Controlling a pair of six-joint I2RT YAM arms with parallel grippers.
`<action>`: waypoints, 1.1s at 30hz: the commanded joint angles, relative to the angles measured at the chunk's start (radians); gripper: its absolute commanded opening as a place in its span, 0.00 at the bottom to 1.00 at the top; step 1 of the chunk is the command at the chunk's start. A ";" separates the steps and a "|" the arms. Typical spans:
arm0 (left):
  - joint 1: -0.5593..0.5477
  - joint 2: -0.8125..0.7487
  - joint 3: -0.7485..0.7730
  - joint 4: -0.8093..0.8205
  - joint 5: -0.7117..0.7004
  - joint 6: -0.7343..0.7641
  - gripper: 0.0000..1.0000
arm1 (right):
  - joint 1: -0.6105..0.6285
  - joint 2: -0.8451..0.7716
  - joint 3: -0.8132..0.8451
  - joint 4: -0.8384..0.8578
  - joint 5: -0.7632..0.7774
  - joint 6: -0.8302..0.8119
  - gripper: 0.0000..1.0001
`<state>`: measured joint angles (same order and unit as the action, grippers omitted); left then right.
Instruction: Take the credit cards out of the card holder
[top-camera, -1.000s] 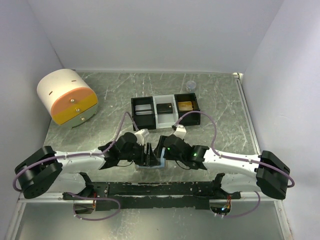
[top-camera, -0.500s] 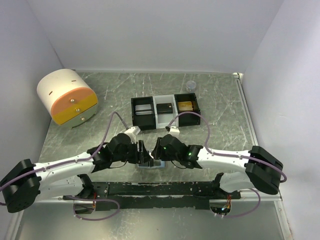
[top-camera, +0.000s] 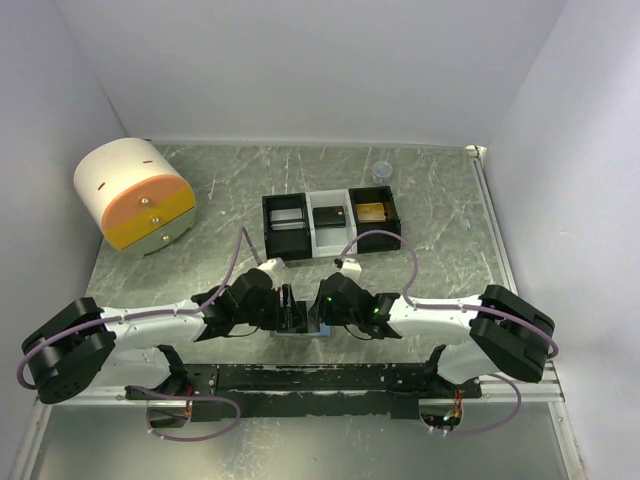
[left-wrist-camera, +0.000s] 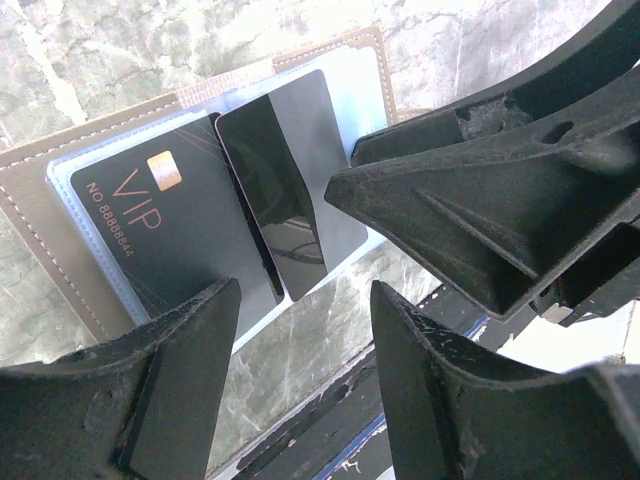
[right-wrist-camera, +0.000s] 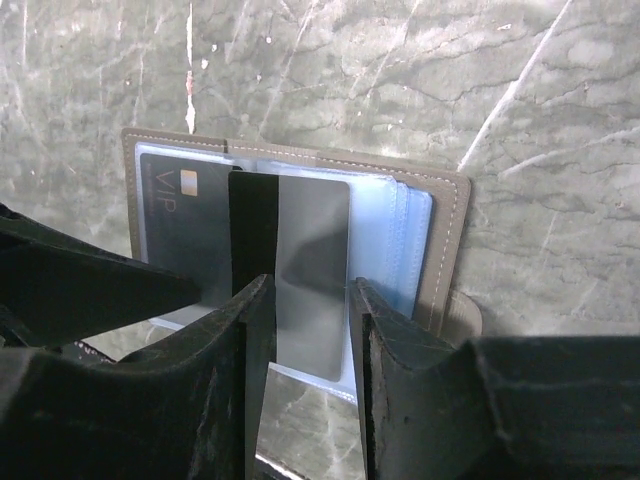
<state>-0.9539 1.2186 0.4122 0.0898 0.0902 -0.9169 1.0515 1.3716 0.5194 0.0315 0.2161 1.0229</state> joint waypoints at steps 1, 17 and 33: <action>-0.005 0.016 0.021 0.049 -0.029 -0.009 0.66 | -0.008 0.035 -0.048 -0.021 0.039 0.034 0.36; -0.005 0.099 -0.086 0.264 -0.025 -0.106 0.59 | -0.009 0.010 -0.126 0.017 0.019 0.078 0.36; -0.005 0.128 -0.192 0.550 0.015 -0.240 0.44 | -0.008 -0.002 -0.153 0.059 -0.015 0.085 0.37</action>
<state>-0.9539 1.3163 0.2382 0.5041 0.0731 -1.1164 1.0458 1.3487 0.4129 0.2039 0.2207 1.1141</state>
